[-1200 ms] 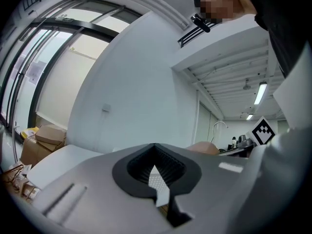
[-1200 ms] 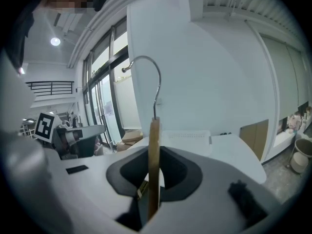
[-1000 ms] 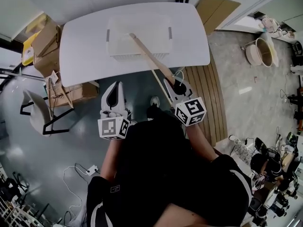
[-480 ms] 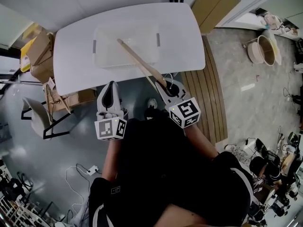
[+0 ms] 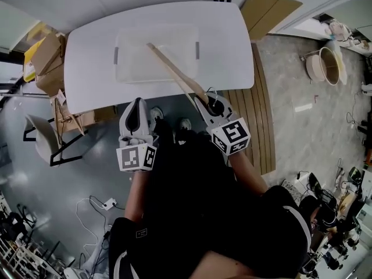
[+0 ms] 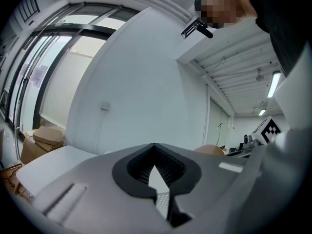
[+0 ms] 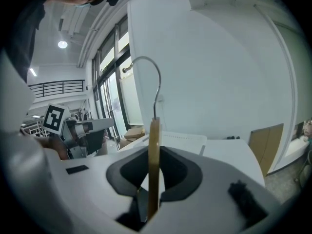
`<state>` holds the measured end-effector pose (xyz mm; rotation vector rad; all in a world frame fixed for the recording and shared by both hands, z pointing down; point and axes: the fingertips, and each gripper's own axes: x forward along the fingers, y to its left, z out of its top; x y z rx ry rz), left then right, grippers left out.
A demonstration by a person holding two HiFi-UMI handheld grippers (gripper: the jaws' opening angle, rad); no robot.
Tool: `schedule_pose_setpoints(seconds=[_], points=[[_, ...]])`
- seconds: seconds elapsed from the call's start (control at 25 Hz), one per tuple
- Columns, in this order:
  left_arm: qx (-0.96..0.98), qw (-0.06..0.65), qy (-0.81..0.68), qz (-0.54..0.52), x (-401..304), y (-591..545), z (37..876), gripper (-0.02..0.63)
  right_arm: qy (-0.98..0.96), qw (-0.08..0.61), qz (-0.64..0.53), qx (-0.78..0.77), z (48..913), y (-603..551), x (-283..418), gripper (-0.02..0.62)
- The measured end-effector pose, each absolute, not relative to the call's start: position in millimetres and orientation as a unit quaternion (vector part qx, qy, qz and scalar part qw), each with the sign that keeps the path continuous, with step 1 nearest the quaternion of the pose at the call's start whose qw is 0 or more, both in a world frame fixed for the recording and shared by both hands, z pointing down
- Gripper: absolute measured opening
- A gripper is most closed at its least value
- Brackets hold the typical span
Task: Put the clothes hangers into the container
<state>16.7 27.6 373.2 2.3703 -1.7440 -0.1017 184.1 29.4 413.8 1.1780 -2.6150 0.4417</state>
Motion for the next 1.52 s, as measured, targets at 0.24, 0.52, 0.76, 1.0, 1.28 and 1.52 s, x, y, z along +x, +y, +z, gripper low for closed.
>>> schedule_pose_setpoints(seconds=[0.24,0.52,0.76,1.0,1.28,1.52], points=[[0.823,0.096,-0.559,-0.034,17.1,5.1,382.7,0.005,-0.897,0.132,0.131,0.401,412.0,13.4,167.8,0.063],[0.822,0.087,-0.561,-0.047,-1.1,-28.7,372.4,0.005,-0.901,0.139,0.119,0.393,406.3,-14.5,148.6,0.063],[0.812,0.091,-0.574,-0.042,-14.0,-39.7,376.2,0.005,-0.902,0.145,0.122,0.389,405.9,-34.9,143.3,0.063],[0.807,0.106,-0.580,-0.040,-30.8,-55.3,386.5,0.005,-0.902,0.161,0.127,0.380,415.6,-54.8,130.2,0.063],[0.802,0.121,-0.584,-0.035,-46.1,-67.0,397.1,0.005,-0.900,0.188,0.127,0.371,428.4,-71.2,120.5,0.063],[0.793,0.139,-0.592,-0.035,-60.2,-75.4,408.8,0.005,-0.902,0.218,0.127,0.352,441.1,-82.6,107.2,0.063]])
